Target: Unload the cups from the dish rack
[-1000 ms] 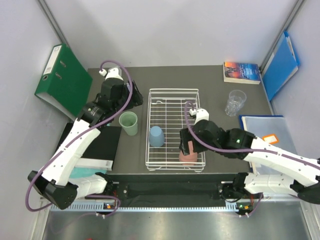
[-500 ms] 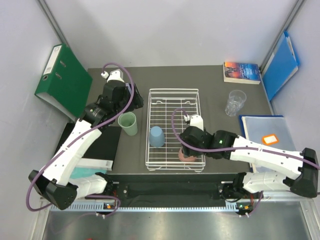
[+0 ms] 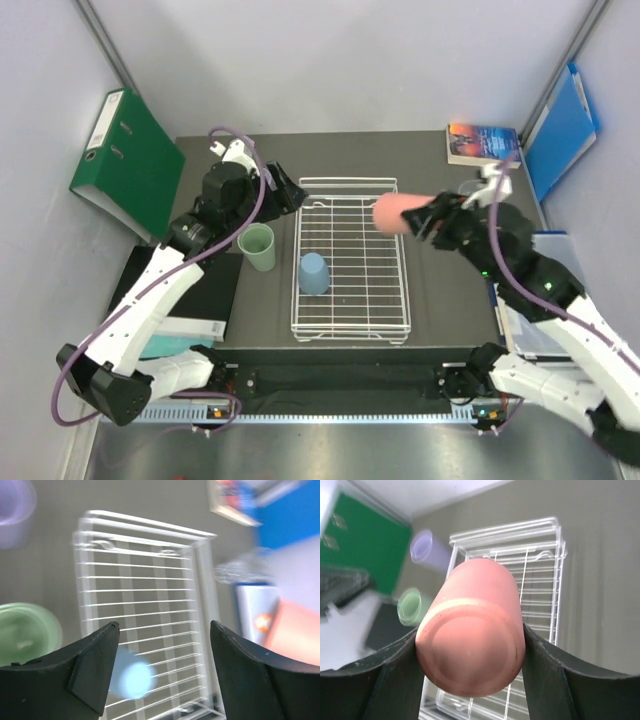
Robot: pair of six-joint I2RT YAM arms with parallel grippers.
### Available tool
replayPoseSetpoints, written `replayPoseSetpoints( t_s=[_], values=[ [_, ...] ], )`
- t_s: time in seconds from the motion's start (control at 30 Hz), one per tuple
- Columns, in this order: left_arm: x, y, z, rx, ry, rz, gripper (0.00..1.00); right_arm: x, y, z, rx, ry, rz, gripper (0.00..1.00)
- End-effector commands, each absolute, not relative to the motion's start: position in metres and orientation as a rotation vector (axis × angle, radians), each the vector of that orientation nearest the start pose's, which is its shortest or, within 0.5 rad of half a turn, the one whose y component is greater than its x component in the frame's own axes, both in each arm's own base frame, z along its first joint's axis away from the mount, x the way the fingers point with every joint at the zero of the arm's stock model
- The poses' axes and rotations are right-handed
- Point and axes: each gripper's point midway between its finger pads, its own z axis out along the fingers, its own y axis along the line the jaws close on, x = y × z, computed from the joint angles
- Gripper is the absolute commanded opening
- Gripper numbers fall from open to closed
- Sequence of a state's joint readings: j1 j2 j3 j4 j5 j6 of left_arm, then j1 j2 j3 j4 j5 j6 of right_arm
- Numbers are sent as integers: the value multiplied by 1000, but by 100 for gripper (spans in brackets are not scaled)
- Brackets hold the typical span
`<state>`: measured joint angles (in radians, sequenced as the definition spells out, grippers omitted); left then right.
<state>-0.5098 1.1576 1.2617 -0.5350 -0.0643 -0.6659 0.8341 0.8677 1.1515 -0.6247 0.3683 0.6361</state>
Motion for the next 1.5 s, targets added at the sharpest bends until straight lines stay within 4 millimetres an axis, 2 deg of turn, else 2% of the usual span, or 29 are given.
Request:
replayPoseSetpoints(
  t_s=[0.0,0.03,0.07,0.1,0.13,0.17,0.2,0.23,0.27,0.3,0.4,0.57,0.77,0.8,0.9,0.97,1.03,1.07,1.13,1.17,1.27,1.33,1.4,1.47],
  values=[
    [293,-251,370,-159,1860,-1240,78,244,199,351,77,1769,1100,0],
    [292,-261,394,-125,1758,-1343,77,249,199,355,95,1742,1163,0],
    [290,-266,393,-81,1728,-1381,77,265,195,357,123,1674,1213,0],
    [278,-275,406,-89,1694,-1536,77,260,203,369,120,1631,1363,0],
    [272,-277,431,-31,1560,-1612,77,262,205,373,124,1601,1421,0],
    [268,-279,432,-20,1535,-1659,77,269,207,379,139,1552,1486,0],
    [262,-283,436,-15,1530,-1731,77,269,212,381,118,1547,1524,0],
    [264,-286,435,-12,1533,-1761,77,271,214,383,114,1539,1546,0],
    [259,-288,443,23,1493,-1799,77,277,217,381,120,1541,1563,0],
    [257,-291,444,17,1502,-1850,76,276,219,389,108,1509,1596,0],
    [253,-294,444,33,1474,-1917,76,279,221,392,106,1491,1619,0],
    [259,-295,431,10,1519,-1867,76,280,221,390,100,1490,1615,0],
    [271,-283,417,-63,1592,-1681,76,280,220,394,75,1486,1575,0],
    [280,-276,413,-113,1589,-1606,76,280,219,395,71,1489,1557,0],
    [288,-257,414,-193,1569,-1470,77,279,214,398,67,1492,1503,0],
    [289,-252,416,-194,1568,-1438,77,277,214,401,49,1489,1488,0],
    [289,-261,411,-148,1601,-1455,77,276,216,402,32,1485,1497,0],
    [287,-265,416,-125,1592,-1478,77,276,219,400,30,1492,1512,0],
    [284,-279,412,-84,1621,-1568,76,274,222,404,2,1474,1536,0],
    [282,-283,417,-63,1588,-1604,76,276,227,402,-1,1484,1557,0],
    [277,-294,414,-30,1602,-1697,76,274,238,402,-45,1494,1597,0],
    [275,-300,418,-8,1583,-1744,76,267,247,407,-97,1479,1636,0],
    [266,-307,423,40,1564,-1806,75,267,254,404,-106,1494,1676,0],
    [259,-316,421,88,1572,-1859,74,265,262,403,-118,1496,1722,0]
  ],
)
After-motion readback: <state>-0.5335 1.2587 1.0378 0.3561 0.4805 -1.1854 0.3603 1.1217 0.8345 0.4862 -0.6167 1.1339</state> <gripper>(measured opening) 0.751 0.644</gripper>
